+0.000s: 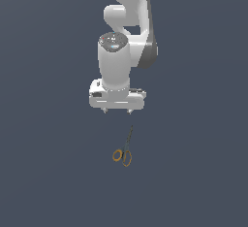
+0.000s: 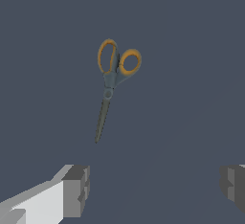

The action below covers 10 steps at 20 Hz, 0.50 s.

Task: Pick up the object and move it to a goal position.

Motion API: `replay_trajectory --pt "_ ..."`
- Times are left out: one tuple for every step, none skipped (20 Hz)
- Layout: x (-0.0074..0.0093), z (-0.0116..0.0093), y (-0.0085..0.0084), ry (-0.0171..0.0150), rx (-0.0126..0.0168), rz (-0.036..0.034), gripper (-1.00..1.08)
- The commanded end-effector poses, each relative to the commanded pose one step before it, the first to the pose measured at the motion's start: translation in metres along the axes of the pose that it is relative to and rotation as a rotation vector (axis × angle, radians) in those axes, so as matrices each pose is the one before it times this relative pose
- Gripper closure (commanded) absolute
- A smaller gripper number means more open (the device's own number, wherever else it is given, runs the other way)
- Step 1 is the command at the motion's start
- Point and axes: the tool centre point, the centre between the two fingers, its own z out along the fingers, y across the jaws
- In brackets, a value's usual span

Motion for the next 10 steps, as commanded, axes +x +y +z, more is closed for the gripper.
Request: replay_trajectory --pt "0.00000 0.00000 0.00001 0.00000 0.00000 0.00000 -0.92" --pt "0.00008 -0.00001 -0.00011 0.00019 -0.00050 -0.00107 -0.92" --pt "0.00024 0.00001 -0.00015 0.00050 -0.00134 -0.00291 -0.92" --pt "0.00038 -0.00001 -0.00030 0.00084 -0.00226 -0.00497 -0.92" --pt "0.00049 -0.00006 -0.00037 0.00117 -0.00315 -0.00709 -0.92" --pt "0.00053 -0.00016 -0.00043 0.00145 -0.00391 -0.00912 -0.92" --pt "0.00040 -0.00031 -0.00036 0.00147 -0.00392 -0.00970 -0.92" --pt "0.00017 -0.00040 -0.00020 0.00117 -0.00308 -0.00827 -0.92" --pt "-0.00003 -0.00044 -0.00005 0.00085 -0.00217 -0.00650 -0.92" --pt "-0.00016 -0.00040 0.00002 0.00052 -0.00125 -0.00438 -0.92"
